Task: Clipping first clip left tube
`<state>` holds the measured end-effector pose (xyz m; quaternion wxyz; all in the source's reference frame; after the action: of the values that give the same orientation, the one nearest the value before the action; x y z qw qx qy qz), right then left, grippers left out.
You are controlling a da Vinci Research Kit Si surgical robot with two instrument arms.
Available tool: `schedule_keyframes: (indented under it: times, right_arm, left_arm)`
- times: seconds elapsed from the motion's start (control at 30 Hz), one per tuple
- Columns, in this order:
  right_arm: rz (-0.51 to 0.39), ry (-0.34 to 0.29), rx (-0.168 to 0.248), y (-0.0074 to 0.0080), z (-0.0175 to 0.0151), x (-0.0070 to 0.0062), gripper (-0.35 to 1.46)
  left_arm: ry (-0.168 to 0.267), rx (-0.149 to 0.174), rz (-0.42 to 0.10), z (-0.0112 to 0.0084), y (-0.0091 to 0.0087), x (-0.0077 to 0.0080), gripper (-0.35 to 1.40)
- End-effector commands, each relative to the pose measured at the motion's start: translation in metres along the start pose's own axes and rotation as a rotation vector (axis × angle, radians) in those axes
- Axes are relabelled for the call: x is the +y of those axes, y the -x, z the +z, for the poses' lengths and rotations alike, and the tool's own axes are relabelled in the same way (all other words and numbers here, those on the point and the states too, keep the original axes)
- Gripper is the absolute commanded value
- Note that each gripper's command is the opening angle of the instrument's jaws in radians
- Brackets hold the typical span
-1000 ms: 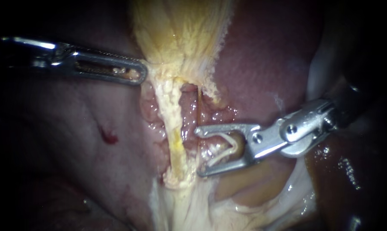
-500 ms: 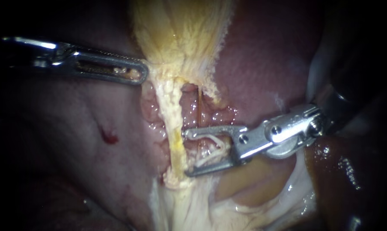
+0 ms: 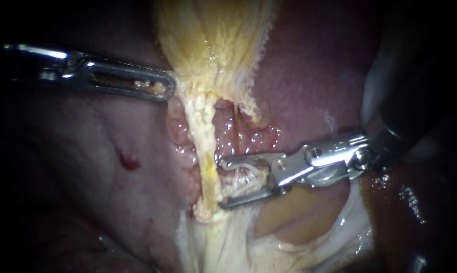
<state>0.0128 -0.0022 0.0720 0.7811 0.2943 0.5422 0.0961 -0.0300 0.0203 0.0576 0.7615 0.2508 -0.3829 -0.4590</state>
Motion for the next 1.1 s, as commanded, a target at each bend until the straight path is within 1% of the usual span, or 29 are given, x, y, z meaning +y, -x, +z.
schedule_keyframes:
  times: [0.03,0.17,0.23,0.47,0.57,0.7,0.83,0.97,1.1]
  right_arm:
    - [0.001,0.001,0.000,0.0000,0.0000,0.0001,0.50]
    - [0.007,-0.004,0.000,-0.0001,0.0002,0.0003,0.50]
    - [0.013,-0.008,0.008,-0.0002,0.0004,0.0003,0.50]
    - [0.023,-0.070,0.056,-0.0008,0.0014,0.0002,0.49]
    - [0.020,-0.095,0.065,-0.0013,0.0021,0.0001,0.49]
    - [0.015,-0.122,0.079,-0.0019,0.0030,-0.0001,0.48]
    - [0.022,-0.154,0.113,-0.0025,0.0035,-0.0006,0.48]
    - [0.014,-0.179,0.128,-0.0031,0.0043,-0.0010,0.48]
    - [0.013,-0.206,0.160,-0.0037,0.0052,-0.0013,0.49]
  left_arm:
    - [0.000,0.000,0.000,0.0000,0.0000,0.0000,-0.35]
    - [0.000,0.000,0.000,0.0000,0.0000,-0.0001,-0.35]
    - [0.000,0.000,0.000,0.0000,0.0000,-0.0001,-0.35]
    - [0.001,0.000,0.000,0.0000,0.0000,-0.0001,-0.35]
    - [0.001,-0.001,-0.001,0.0001,0.0001,-0.0002,-0.35]
    - [0.001,-0.001,-0.001,0.0002,0.0001,-0.0002,-0.35]
    - [0.001,-0.001,-0.001,0.0002,0.0001,-0.0002,-0.35]
    - [0.002,-0.001,-0.001,0.0003,0.0002,-0.0002,-0.35]
    - [0.001,-0.001,-0.001,0.0003,0.0002,-0.0002,-0.35]
